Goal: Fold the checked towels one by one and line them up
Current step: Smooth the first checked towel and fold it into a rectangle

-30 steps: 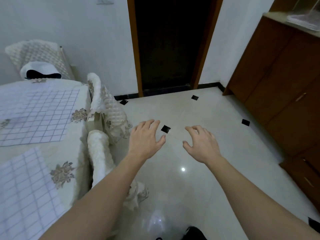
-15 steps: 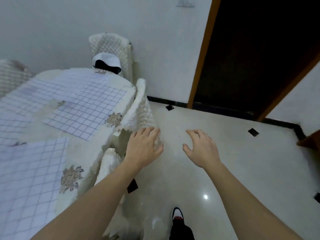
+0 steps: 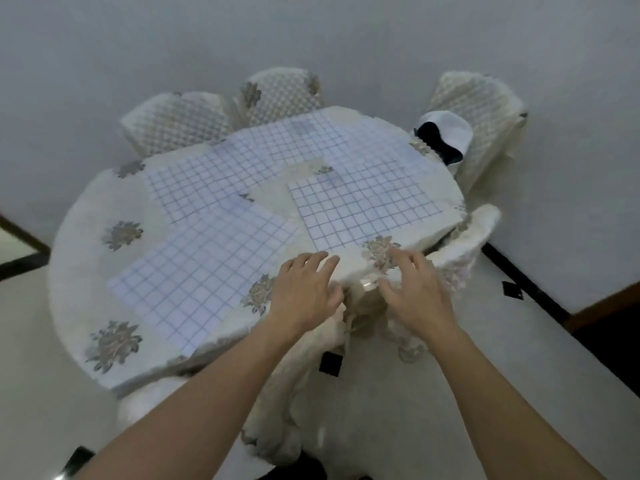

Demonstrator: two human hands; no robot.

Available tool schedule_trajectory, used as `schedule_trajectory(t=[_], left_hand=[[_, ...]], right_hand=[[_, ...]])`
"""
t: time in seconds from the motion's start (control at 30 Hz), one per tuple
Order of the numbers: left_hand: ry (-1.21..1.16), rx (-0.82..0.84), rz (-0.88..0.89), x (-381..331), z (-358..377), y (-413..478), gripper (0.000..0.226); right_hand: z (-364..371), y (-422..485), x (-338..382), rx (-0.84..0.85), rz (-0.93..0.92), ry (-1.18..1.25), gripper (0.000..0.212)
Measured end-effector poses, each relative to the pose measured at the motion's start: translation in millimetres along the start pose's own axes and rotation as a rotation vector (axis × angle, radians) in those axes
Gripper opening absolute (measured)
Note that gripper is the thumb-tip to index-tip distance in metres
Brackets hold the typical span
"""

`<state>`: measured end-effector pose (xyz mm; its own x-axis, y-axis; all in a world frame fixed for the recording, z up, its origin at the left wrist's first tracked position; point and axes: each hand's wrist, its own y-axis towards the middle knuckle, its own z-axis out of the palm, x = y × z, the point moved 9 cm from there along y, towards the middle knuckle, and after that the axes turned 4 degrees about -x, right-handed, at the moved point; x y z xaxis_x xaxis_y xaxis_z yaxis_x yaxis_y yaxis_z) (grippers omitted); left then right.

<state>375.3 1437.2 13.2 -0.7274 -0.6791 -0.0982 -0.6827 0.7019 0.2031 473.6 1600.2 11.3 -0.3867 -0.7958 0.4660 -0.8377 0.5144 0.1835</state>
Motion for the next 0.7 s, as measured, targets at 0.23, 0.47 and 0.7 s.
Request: schedule_trajectory(t=[0.23, 0.47, 0.7], left_hand=[[0.054, -0.024, -0.326, 147.4, 0.4, -42.7, 0.053], [0.029, -0.037, -0.526, 247.1, 16.2, -67.6, 0.053], [-0.035, 0.08, -0.632, 278.3, 66.0, -79.5, 0.061]], right_hand=[[95.6, 56.1, 136.6, 0.194, -0.371, -0.013, 0.06], [173.1, 85.9, 235.3, 0.302, -0.628, -0.08, 0.059], [235.4, 92.5, 248.7, 0.427, -0.75, -0.133, 0.058]])
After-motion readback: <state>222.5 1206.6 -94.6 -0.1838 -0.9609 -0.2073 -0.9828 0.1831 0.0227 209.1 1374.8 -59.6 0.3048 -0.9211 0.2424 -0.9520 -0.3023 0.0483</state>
